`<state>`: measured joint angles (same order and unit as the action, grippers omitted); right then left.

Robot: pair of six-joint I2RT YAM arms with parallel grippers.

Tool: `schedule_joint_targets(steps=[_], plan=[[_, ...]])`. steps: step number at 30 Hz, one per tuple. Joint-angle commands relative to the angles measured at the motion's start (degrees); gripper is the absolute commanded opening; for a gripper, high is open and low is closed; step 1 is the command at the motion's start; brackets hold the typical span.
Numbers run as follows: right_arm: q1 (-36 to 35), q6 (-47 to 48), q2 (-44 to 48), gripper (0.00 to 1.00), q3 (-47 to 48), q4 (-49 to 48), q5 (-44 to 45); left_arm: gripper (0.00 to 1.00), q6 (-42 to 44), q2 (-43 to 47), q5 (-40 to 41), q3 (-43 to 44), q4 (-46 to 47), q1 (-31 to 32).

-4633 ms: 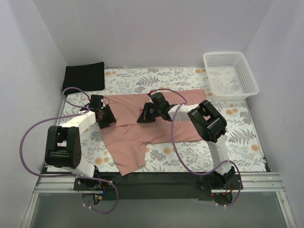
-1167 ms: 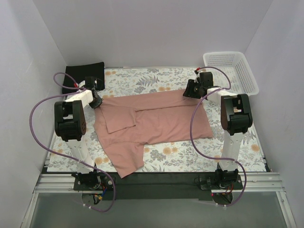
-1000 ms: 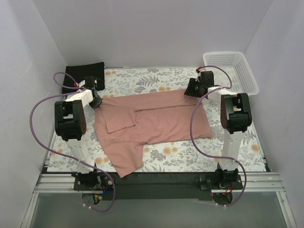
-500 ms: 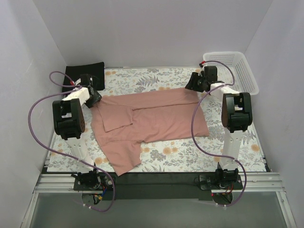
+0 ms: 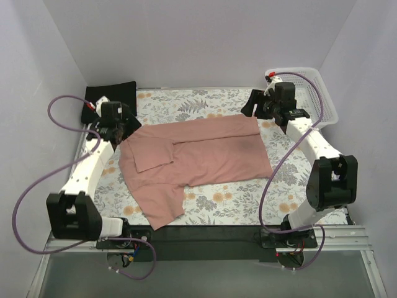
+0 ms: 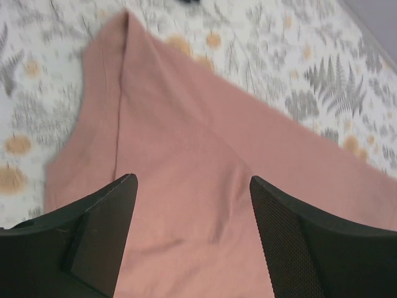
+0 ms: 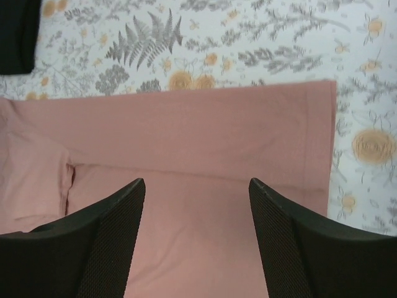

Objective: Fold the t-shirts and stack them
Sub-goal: Fold the tshirt

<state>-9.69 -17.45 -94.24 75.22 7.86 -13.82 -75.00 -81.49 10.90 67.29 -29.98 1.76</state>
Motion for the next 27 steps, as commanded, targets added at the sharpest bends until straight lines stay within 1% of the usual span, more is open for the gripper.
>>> schedule_joint_targets(steps=[1,3,5,8,9,11,12,13,15,20,24,27], plan=[[-2.07,-0.22,5.36,0.75,-4.99,8.38,3.01,0.72,-3.73,10.26,0.09,-10.75,-6.22,2.80],[-3.13,0.05,9.22,0.75,-9.10,10.06,2.93,0.71,-5.76,14.58,0.35,-16.27,-9.48,3.60],[-4.98,0.40,13.09,0.76,-12.36,11.74,3.45,0.68,-9.09,19.94,-0.43,-19.55,-12.02,4.30],[-7.53,1.36,17.14,0.76,-17.99,13.93,5.91,0.64,-13.31,23.56,-0.35,-24.74,-14.49,4.74],[-8.32,1.80,17.94,0.76,-20.44,14.90,7.31,0.63,-15.16,23.75,-0.35,-26.84,-15.54,4.83],[-8.67,2.16,19.52,0.76,-22.65,14.99,8.02,0.61,-15.87,23.40,-0.35,-28.26,-15.90,4.83],[-8.85,2.33,21.10,0.76,-23.88,14.91,8.46,0.57,-17.62,22.53,0.35,-28.96,-15.99,4.92],[-8.85,2.60,22.16,0.76,-25.55,14.99,8.64,0.50,-20.24,21.74,1.92,-30.18,-16.34,4.92],[-8.85,3.47,22.43,0.76,-27.05,14.91,8.55,0.47,-22.81,20.24,3.51,-31.34,-16.69,4.92],[-8.94,4.80,21.38,0.76,-27.67,14.82,8.64,0.48,-24.66,15.41,7.55,-31.51,-18.63,4.92],[-8.94,5.06,21.46,0.76,-27.85,14.73,9.17,0.53,-24.14,12.42,8.43,-32.30,-17.75,4.92],[-8.94,4.97,22.08,0.76,-28.37,14.90,10.66,0.54,-23.26,10.66,8.53,-32.57,-16.70,4.92]])
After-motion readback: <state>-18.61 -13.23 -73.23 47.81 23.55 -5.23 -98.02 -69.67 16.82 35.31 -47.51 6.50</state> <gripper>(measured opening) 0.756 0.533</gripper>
